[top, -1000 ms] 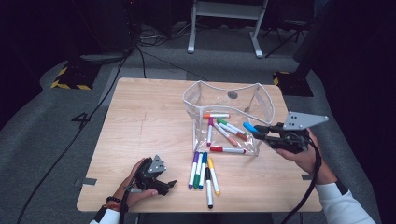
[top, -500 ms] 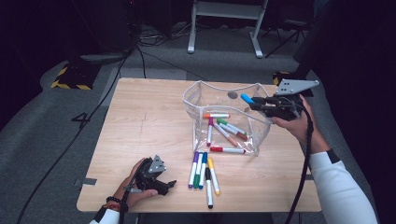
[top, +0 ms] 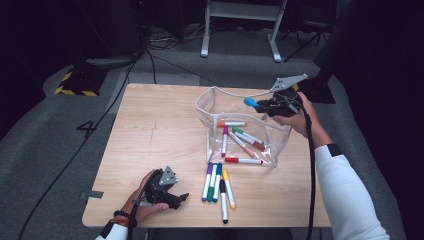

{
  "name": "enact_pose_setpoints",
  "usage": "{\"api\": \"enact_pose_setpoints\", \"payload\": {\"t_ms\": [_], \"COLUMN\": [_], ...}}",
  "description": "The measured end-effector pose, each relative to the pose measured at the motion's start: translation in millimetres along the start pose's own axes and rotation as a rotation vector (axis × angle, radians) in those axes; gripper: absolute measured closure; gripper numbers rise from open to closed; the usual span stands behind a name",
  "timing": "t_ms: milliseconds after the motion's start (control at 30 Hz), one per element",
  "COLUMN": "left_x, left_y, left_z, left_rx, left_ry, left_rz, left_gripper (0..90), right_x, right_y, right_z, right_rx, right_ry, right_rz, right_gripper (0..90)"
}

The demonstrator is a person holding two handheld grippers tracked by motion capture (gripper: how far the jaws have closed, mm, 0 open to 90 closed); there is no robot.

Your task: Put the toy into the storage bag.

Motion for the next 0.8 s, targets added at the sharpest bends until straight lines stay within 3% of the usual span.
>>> {"api": "enact_pose_setpoints", "payload": {"t_ms": [133,233,300,400,700,800], "left_x": [0.0,0.0,0.0,0.0,0.0,0.0], "left_y": [0.0,0.0,0.0,0.0,0.0,0.0], "left_z": [0.0,0.0,0.0,0.0,0.0,0.0], "left_rx": [0.001,0.000,0.000,0.000,0.000,0.000], "left_ry": [0.001,0.000,0.000,0.000,0.000,0.000], "left_rz": [0.000,0.000,0.000,0.000,0.000,0.000], "left_gripper": [12.8,12.8,12.8,12.8,12.8,12.8], "right_x": [1.4,-5.0,-12.0,-19.8,-35.9,-34.9], "right_y": [-7.0,-11.0,-12.5,-11.4,-9.8,-10.0], "right_z": [4.1,9.0,11.9,13.1,11.7,12.3], "right_rx": [-0.088,-0.179,-0.208,-0.223,-0.242,-0.240], "right_ry": [-0.010,0.018,0.030,0.049,0.101,0.089], "right_rz": [-0.009,-0.078,-0.139,-0.184,-0.246,-0.224], "right_gripper": [75.1,75.1,75.1,75.1,74.5,70.8]}}
Point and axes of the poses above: each handheld gripper's, and its own axes: y roughly backward along the jaws, z roughly out of its underside, x roughly to its right, the point moved 3 cm from there along -y, roughly forward along the jaws, and after that the axes turned 1 degree about -z, right-handed, at the moved point
